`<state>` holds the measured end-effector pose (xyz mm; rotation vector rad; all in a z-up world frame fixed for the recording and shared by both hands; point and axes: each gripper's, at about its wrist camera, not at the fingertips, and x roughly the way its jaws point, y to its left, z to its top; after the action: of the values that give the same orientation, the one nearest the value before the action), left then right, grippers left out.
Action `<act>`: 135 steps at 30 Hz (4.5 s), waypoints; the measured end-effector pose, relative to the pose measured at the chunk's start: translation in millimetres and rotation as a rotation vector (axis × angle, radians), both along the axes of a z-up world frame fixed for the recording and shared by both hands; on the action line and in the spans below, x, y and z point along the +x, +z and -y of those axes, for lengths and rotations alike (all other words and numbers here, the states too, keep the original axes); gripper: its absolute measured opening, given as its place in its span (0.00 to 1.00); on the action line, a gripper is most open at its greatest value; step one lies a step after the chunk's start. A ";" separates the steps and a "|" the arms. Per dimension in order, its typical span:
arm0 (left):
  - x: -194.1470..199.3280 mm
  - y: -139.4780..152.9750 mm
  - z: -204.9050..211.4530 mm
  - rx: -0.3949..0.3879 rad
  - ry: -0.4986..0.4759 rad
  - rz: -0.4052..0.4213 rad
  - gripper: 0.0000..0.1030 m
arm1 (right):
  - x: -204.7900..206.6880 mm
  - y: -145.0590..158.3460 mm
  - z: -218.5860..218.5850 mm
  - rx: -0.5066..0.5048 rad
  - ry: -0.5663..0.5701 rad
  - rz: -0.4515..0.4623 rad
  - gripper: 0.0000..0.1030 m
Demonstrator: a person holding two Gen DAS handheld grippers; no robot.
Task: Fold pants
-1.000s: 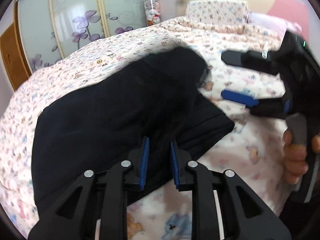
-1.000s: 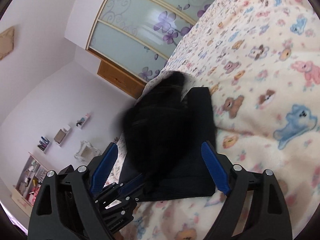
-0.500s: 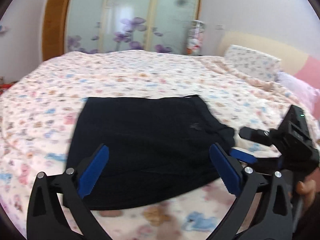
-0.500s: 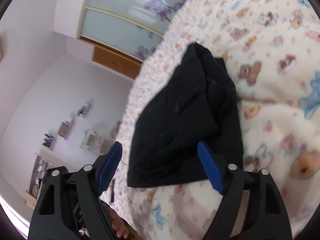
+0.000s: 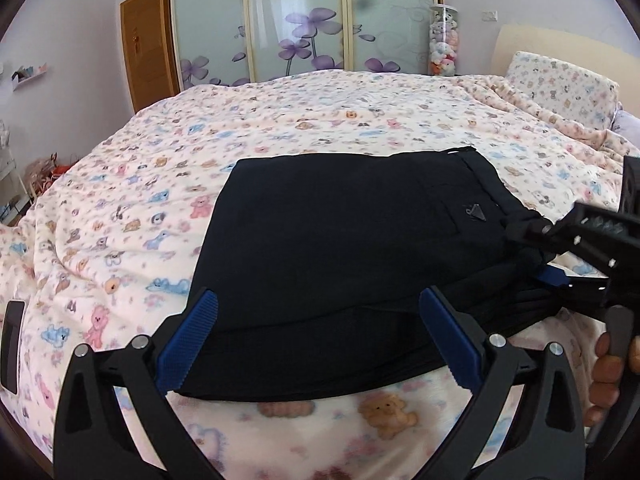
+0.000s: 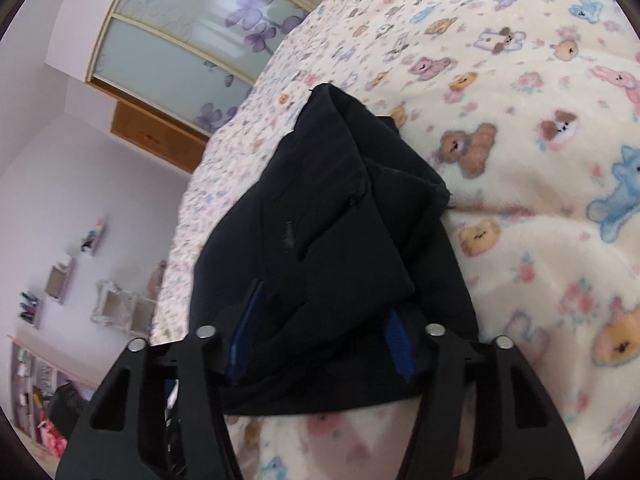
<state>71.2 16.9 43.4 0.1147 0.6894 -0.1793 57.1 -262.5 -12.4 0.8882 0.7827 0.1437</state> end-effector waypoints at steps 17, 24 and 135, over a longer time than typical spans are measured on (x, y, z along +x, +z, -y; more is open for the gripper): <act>7.2 7.7 -47.4 -0.135 0.099 -0.015 0.98 | -26.1 -8.5 -4.4 0.019 0.070 0.028 0.19; 8.0 15.9 -47.7 -0.162 0.065 0.027 0.98 | -47.6 13.1 11.3 -0.045 0.114 0.078 0.30; 168.7 -30.8 -111.6 -0.822 -0.195 -0.515 0.65 | 63.3 -18.7 46.4 0.097 0.454 0.054 0.41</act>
<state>239.9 128.5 12.6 -0.6760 1.0654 -0.6806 120.4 -308.9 -31.1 0.7818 0.9234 0.6068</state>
